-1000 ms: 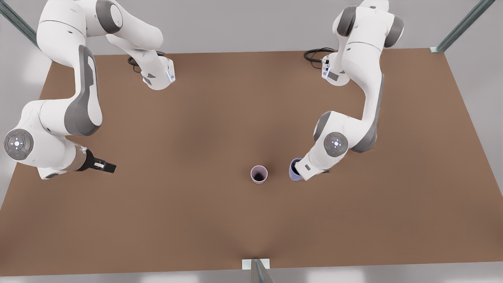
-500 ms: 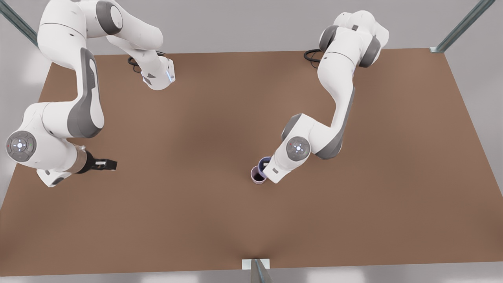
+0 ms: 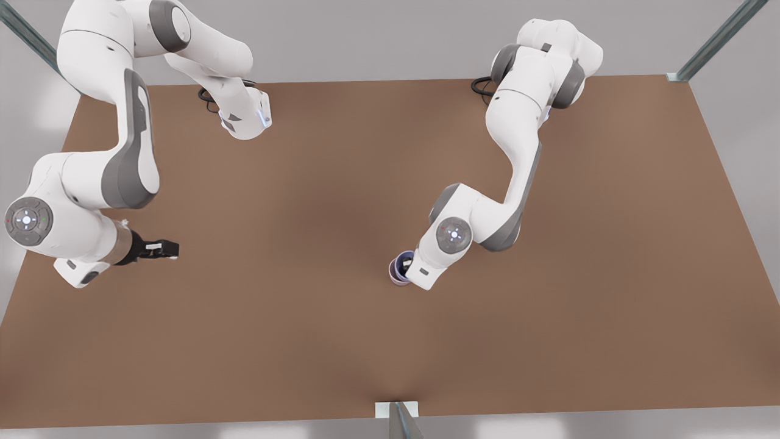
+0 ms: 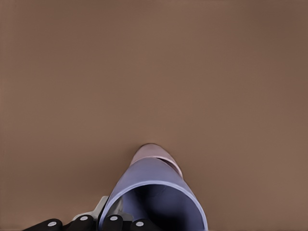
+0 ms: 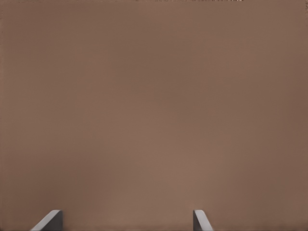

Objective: Stack the cups, with the pink cup at the bottom and the purple cup at the top

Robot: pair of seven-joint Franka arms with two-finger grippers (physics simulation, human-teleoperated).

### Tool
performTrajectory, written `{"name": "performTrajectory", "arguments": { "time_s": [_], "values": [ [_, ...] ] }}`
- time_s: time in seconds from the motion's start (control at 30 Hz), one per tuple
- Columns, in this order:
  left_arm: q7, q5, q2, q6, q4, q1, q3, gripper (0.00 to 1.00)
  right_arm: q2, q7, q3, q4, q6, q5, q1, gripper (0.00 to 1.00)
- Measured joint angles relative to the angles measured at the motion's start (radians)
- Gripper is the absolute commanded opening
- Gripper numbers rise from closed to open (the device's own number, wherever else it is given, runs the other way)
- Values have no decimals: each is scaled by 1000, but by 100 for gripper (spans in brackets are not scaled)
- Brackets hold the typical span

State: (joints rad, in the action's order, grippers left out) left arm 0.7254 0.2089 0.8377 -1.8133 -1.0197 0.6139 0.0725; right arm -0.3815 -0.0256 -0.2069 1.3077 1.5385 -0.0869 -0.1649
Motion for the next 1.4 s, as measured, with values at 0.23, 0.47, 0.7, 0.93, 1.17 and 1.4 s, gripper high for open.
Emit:
{"name": "performTrajectory", "arguments": {
  "time_s": [0.23, 0.47, 0.7, 0.93, 1.17, 1.4],
  "values": [
    [42, 6, 1, -26, -10, 3, -3, 21, -7, 7, 0, -15, -9, 33, 3, 100],
    [71, 6, 4, -35, -18, 5, -3, 21, -7, 12, 1, -13, -12, 34, 3, 100],
    [91, 4, -12, -30, -22, 8, -3, 21, -7, 16, 2, -12, -12, 30, 3, 100],
    [104, 4, -12, -26, -33, 24, -3, 21, -7, 18, 2, -11, -14, 31, 0, 100],
    [113, 2, -11, -30, -51, 19, -5, 21, -8, 38, 5, -11, -15, 35, -4, 100],
    [119, 3, 0, -36, -54, 20, -5, 24, -8, 66, 5, -10, -16, 37, -5, 100]
  ]
}}
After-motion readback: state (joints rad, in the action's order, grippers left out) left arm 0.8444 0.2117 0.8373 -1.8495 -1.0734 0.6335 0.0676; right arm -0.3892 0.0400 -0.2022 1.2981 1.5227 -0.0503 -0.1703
